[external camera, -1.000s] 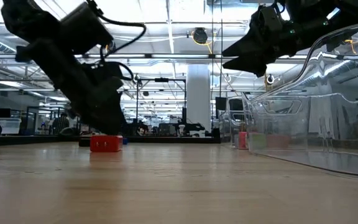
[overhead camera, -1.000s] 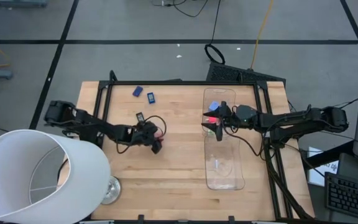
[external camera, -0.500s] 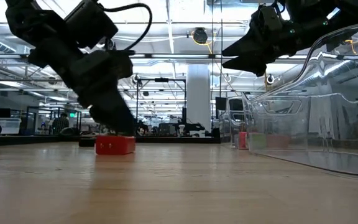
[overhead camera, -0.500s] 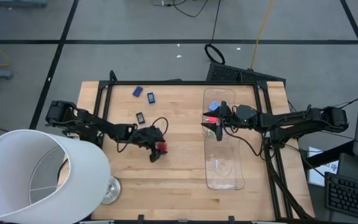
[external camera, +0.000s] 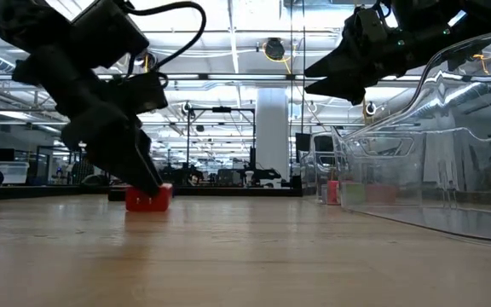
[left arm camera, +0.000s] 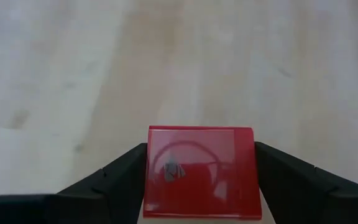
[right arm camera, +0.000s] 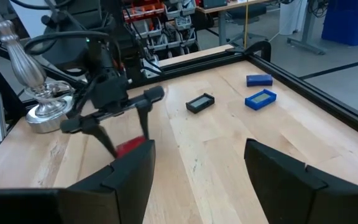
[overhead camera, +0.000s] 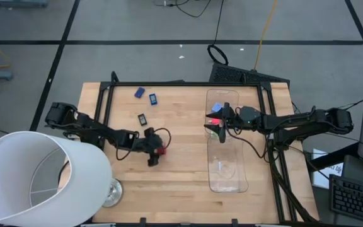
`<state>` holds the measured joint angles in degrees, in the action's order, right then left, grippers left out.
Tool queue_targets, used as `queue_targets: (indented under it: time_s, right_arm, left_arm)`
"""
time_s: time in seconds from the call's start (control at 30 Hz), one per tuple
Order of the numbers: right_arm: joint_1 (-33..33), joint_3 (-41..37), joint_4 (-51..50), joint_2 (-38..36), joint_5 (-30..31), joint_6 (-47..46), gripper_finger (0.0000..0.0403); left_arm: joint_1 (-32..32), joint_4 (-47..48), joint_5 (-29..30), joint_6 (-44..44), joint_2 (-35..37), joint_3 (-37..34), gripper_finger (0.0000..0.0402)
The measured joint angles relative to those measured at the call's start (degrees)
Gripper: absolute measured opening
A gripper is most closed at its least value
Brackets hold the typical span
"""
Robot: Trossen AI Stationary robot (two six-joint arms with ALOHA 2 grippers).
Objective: Pick & Place Office items
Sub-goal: Put the red charger adapter into the top transparent bin
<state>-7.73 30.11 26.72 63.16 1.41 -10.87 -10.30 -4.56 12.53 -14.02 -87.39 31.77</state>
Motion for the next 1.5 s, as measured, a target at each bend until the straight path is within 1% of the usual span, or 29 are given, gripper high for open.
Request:
queue_targets:
  time_s: [0.1,0.17,0.3,0.4,0.47,0.63,0.73,0.87,1.0,1.1,1.23,1.3,1.37,1.5]
  right_arm:
    - [0.0,0.0,0.01,0.0,0.0,0.0,0.0238]
    - [0.0,0.0,0.02,0.0,0.0,-0.14,0.0238]
    - [0.0,0.0,0.02,0.0,0.02,-0.2,0.0238]
    - [0.0,0.0,0.02,0.0,0.0,-0.27,0.0238]
    - [0.0,0.0,0.02,0.0,0.0,-0.28,0.0238]
    - [0.0,0.0,0.02,0.0,0.0,-0.37,0.0238]
    - [0.0,0.0,0.02,0.0,0.0,-0.37,0.0238]
    - [0.0,0.0,0.02,0.0,0.0,-0.37,0.0238]
    - [0.0,0.0,0.02,0.0,0.0,-0.39,0.0238]
    - [0.0,0.0,0.02,0.0,0.0,-0.39,0.0238]
    - [0.0,0.0,0.02,0.0,0.0,-0.39,0.0238]
    - [0.0,0.0,0.02,0.0,0.0,-0.39,0.0238]
    - [0.0,0.0,0.02,0.0,0.0,-0.39,0.0238]
    - [0.28,0.0,1.5,0.85,0.03,-0.7,0.0238]
  left_arm:
    - [-0.6,2.74,5.25,-0.09,0.02,0.04,0.0269]
    - [-0.69,3.0,8.13,-1.99,0.01,0.04,0.0272]
    - [-0.51,1.84,11.76,-11.27,0.3,-0.17,0.0284]
    - [0.22,1.51,11.72,-14.09,0.26,-0.17,0.0288]
    - [0.67,2.05,10.93,-14.21,0.26,-0.15,0.0288]
    - [1.33,2.78,6.78,-13.48,0.35,-0.07,0.0289]
    - [1.35,2.86,5.84,-13.32,0.35,-0.07,0.0289]
    - [1.32,3.04,7.09,-12.68,0.35,-0.07,0.0286]
    - [1.32,3.02,6.7,-10.65,0.35,-0.07,0.0256]
    - [1.32,2.94,6.66,-8.7,0.35,-0.07,0.0254]
    - [1.29,2.94,8.95,-7.88,0.35,-0.07,0.0254]
    - [1.26,2.02,10.2,-6.84,0.61,-0.09,0.0254]
    - [1.01,0.11,10.15,-5.46,1.78,-0.3,0.0254]
    - [0.41,-9.92,7.12,-1.13,4.78,-0.15,0.0254]
